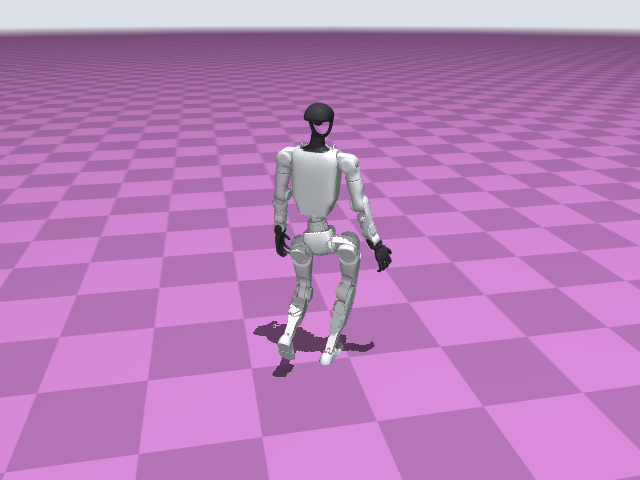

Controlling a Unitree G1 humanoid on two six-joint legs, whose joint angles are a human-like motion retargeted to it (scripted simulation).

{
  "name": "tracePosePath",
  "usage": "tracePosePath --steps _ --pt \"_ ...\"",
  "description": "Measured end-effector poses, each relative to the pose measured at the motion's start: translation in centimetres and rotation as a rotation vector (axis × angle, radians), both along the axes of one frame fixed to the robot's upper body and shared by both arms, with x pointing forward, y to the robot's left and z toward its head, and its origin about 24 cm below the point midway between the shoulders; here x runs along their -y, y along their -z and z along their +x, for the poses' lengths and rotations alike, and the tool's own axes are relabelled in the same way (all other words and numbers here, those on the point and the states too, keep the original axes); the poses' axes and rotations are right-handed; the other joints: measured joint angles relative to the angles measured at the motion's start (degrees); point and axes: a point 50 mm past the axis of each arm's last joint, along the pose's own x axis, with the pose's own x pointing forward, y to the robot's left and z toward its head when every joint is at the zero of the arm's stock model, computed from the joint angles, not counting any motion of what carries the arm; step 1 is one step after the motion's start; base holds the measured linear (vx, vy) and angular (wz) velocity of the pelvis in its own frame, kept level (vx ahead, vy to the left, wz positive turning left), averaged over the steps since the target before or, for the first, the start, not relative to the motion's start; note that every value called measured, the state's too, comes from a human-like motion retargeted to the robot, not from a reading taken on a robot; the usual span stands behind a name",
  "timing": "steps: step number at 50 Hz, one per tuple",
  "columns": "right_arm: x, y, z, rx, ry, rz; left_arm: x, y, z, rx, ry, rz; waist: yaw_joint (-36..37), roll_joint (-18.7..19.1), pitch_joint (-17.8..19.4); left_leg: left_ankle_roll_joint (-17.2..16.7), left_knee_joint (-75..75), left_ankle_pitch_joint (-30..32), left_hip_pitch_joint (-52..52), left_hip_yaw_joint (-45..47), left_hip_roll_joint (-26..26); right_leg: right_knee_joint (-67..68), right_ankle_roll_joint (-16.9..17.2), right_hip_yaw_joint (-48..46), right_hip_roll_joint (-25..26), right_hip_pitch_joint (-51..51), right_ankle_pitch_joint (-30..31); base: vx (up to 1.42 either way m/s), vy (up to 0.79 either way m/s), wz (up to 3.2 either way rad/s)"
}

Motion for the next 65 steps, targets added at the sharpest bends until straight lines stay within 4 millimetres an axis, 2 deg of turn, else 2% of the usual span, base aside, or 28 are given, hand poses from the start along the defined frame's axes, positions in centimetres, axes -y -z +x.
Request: tracePosePath --steps 5,8,10,15,18,20,23,25,28,30,32,35,38,41,43,47,50,52,55,57,60,62,65 --pt "0.5 -1.6 5.3 0.157 -0.098 -0.066 -0.3 0.3 -1.9 -0.032 -0.03 0.012 2.96 -2.11 1.73 3.4 -4.2 -10.05 -9.28 1.43 -2.42 -2.85 0.97 3.6 0.62 8.34 -3.87 0.54 -0.05 -0.27" --pt "0.2 -2.6 7.9 0.246 -0.142 -0.09 -0.5 0.3 -2.4 -0.021 -0.049 0.025 4.15 -3.77 2.67 2.7 -14.93 -12.75 -12.71 2.53 -6.42 -4.55 1.52 5.76 -0.46 13.08 -6.42 0.55 -0.02 -0.23" --pt "-0.2 -3.1 9.3 0.295 -0.161 -0.099 -0.6 0.2 -2.5 -0.012 -0.057 0.031 4.56 -5.07 2.87 1.3 -24.47 -12.83 -14.44 3.1 -9.68 -5.76 1.81 6.8 -1.84 15.61 -8.1 0.55 -0.02 -0.09" --pt "-1.3 -3.8 11.3 0.361 -0.187 -0.093 -0.9 0.0 -1.8 0.023 -0.062 0.048 4.0 -9.16 1.62 -2.13 -50.87 -7.49 -16.66 3.38 -19.23 -6.97 2.8 7.27 -6.26 19.09 -11.32 0.53 -0.01 0.21" --pt "-1.9 -3.3 10.8 0.342 -0.194 -0.075 -0.8 0.0 -1.6 0.039 -0.061 0.051 4.41 -9.7 1.36 -2.01 -49.32 -6.81 -19.55 3.02 -21.3 -2.34 2.83 7.22 -7.0 19.79 -13.5 0.54 0.0 0.06" --pt "-2.2 -2.7 10.1 0.312 -0.19 -0.052 -1.2 -0.1 -1.4 0.046 -0.071 0.057 5.11 -11.93 0.82 -0.84 -51.37 -4.28 -17.43 3.75 -23.61 -1.42 3.37 7.8 -9.13 21.66 -13.69 0.66 -0.01 -0.04" --pt "-2.8 -1.4 7.6 0.221 -0.192 -0.014 -0.8 0.1 -1.9 0.029 -0.095 0.042 5.31 -13.56 0.11 1.53 -44.17 -3.27 -18.4 4.27 -25.99 5.71 5.1 8.1 -11.37 22.04 -11.73 0.62 -0.01 0.07" --pt "-3.1 -0.5 5.5 0.151 -0.186 0.03 -0.9 0.2 -2.5 0.006 -0.117 0.027 5.49 -16.54 -0.42 3.62 -44.58 -2.7 -15.74 5.51 -29.29 11.58 7.66 8.93 -15.22 21.96 -6.96 0.64 0.0 0.07" --pt "-3.5 0.5 2.9 0.07 -0.161 0.098 -0.7 0.3 -3.0 -0.02 -0.128 0.001 4.41 -20.76 -0.35 7.13 -45.59 -3.8 -12.17 6.92 -34.69 25.15 13.37 10.85 -21.4 17.54 9.4 0.58 0.0 0.15" --pt "-3.7 0.8 1.8 0.034 -0.143 0.13 -0.6 0.3 -2.8 -0.022 -0.12 -0.006 3.32 -22.64 -0.18 9.2 -46.82 -4.84 -9.33 7.23 -37.11 34.0 14.81 11.7 -25.66 13.03 18.28 0.58 0.01 0.04" --pt "-3.8 1.0 1.0 0.009 -0.124 0.14 -0.7 0.2 -2.3 -0.017 -0.104 0.001 2.04 -23.37 0.19 10.43 -47.9 -6.13 -6.1 6.88 -38.66 41.15 12.8 11.63 -30.4 8.29 19.01 0.58 0.02 -0.06" --pt "-3.6 1.1 0.1 -0.024 -0.1 0.133 -1.0 0.0 -1.1 0.0 -0.07 0.027 0.21 -22.75 0.66 11.18 -50.97 -8.07 0.21 5.21 -39.37 46.91 7.63 10.91 -36.12 0.94 10.88 0.58 0.03 -0.19" --pt "-3.5 1.3 -1.0 -0.056 -0.09 0.118 -1.0 -0.4 0.7 0.044 -0.037 0.054 -1.75 -20.89 1.08 11.13 -52.26 -11.33 5.93 3.32 -38.12 44.9 4.12 8.66 -37.94 -5.53 2.29 0.58 -0.02 -0.15" --pt "-3.5 1.4 -2.2 -0.089 -0.095 0.102 -1.1 -1.1 3.2 0.126 -0.004 0.079 -3.13 -18.19 1.55 10.85 -51.91 -15.53 10.41 1.75 -35.18 35.81 4.18 5.53 -35.85 -10.66 -1.47 0.59 -0.06 -0.12" --pt "-3.4 1.4 -2.9 -0.114 -0.097 0.094 -1.1 -1.8 5.1 0.192 0.019 0.096 -3.46 -16.06 1.83 10.68 -51.07 -18.38 12.72 0.88 -32.57 26.75 6.29 3.9 -32.43 -13.24 -1.0 0.59 -0.07 -0.2" --pt "-3.2 1.5 -4.3 -0.156 -0.09 0.085 -1.0 -3.2 8.4 0.316 0.049 0.111 -2.45 -11.07 0.65 9.77 -49.46 -23.44 14.12 -0.17 -26.29 4.65 12.23 3.51 -21.89 -16.68 4.38 0.59 -0.07 -0.33" --pt "-2.9 1.4 -4.9 -0.172 -0.076 0.081 -0.8 -3.9 9.7 0.365 0.052 0.106 -1.99 -9.07 -1.0 9.09 -48.78 -24.97 14.55 -0.36 -23.62 -3.44 14.19 5.47 -17.62 -17.66 8.98 0.58 -0.07 -0.02" --pt "-2.7 1.4 -5.3 -0.179 -0.058 0.077 -0.6 -3.7 9.5 0.359 0.04 0.092 -2.18 -8.29 -1.41 8.57 -46.34 -25.49 15.81 0.94 -21.98 -0.5 13.94 6.44 -16.86 -17.92 10.68 0.57 -0.09 0.25" --pt "-2.6 1.4 -5.4 -0.177 -0.028 0.071 -0.3 -2.8 7.8 0.299 0.013 0.071 -1.84 -6.7 -2.01 6.45 -38.03 -24.02 16.06 0.92 -18.89 6.49 11.75 6.71 -14.67 -18.1 10.83 0.55 -0.12 0.05" --pt "-1.8 1.1 -5.1 -0.162 -0.001 0.048 0.2 -1.9 6.1 0.232 -0.004 0.04 -1.6 -3.26 -1.75 3.27 -30.68 -17.97 15.82 0.53 -13.61 5.94 9.24 4.76 -11.04 -14.17 9.74 0.52 -0.13 0.02" --pt "-0.8 0.7 -3.8 -0.113 0.023 0.017 0.9 -0.9 3.7 0.139 -0.002 0.008 -1.0 0.46 -1.43 0.27 -15.36 -5.18 10.35 0.72 -4.84 5.59 5.24 2.26 -6.72 -10.17 6.84 0.46 -0.13 0.14" --pt "0.0 0.3 -2.4 -0.07 0.026 -0.014 1.3 -0.5 2.7 0.097 0.013 -0.004 -0.17 2.0 -1.16 0.53 -6.65 0.95 4.83 0.24 0.47 3.88 3.23 1.1 -4.49 -7.24 5.17 0.48 -0.15 0.26" --pt "1.2 -0.5 -0.2 -0.005 0.017 -0.058 1.5 -0.2 1.8 0.06 0.037 -0.012 1.57 2.54 -0.68 2.72 1.81 1.86 -3.67 -0.59 4.95 0.78 1.79 0.4 -2.64 -2.34 3.13 0.51 -0.14 0.35"
